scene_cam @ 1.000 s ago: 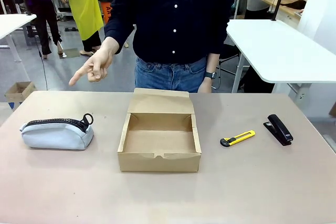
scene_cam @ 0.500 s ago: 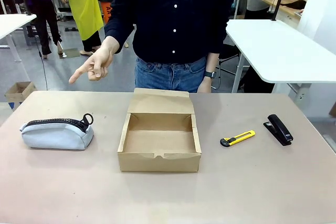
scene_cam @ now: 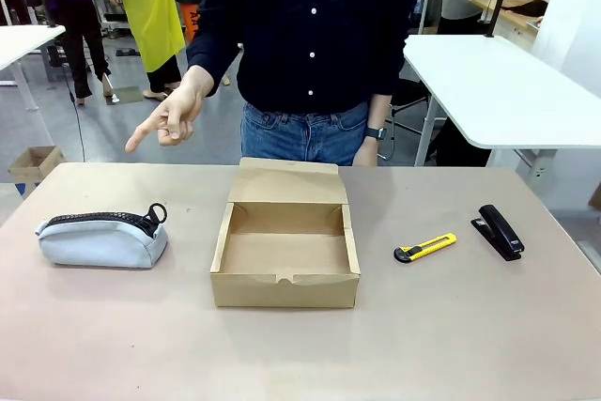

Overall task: Pack the items into the box.
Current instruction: Pick up the item specified by the human and place it in the Mailer Box.

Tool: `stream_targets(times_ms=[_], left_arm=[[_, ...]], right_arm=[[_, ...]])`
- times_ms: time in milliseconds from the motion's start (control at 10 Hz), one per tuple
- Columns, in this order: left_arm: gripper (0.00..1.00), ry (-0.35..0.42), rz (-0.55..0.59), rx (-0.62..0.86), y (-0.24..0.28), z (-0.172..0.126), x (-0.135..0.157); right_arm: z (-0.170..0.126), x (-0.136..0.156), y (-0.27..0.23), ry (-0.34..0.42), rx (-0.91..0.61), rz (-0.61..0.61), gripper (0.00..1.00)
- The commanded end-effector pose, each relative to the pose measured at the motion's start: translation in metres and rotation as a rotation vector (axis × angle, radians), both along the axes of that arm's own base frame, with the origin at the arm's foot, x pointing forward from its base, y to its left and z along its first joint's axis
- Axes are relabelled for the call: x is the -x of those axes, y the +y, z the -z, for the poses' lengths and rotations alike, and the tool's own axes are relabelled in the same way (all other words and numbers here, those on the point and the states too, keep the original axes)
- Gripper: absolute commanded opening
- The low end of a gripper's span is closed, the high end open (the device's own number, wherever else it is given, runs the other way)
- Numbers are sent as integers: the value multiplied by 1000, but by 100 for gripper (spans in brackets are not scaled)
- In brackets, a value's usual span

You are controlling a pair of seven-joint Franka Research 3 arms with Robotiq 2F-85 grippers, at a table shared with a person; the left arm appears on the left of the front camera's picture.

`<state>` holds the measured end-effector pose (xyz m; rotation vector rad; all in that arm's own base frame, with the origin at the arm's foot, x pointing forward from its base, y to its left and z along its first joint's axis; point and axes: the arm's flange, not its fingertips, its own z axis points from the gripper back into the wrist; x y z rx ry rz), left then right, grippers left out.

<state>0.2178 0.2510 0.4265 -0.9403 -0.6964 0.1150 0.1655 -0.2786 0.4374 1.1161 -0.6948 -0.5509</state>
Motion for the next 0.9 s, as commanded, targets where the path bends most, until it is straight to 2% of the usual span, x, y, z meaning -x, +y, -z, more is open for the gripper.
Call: stream_targets(times_ms=[0,100,300,400,700,800], left_arm=[[100,-266,134,-237,-22,-22,-42],[100,-408,218,-399,-49,-37,-64],[100,-501,493,-700,-113,-53,-99],[100,-546,693,-933,-147,-52,-108],[100,-768,799,-1451,-230,-41,-119],[100,-851,829,-1676,-259,-36,-118]], right_arm=[[-2,-2,-1,-32,9,-1,100],[-2,-2,-1,-32,9,-1,100],[-2,-2,-1,-32,9,-1,100],[-2,-2,-1,-32,9,-1,100],[-2,-2,-1,-32,9,-1,100],[-2,-2,-1,-32,9,-1,100]])
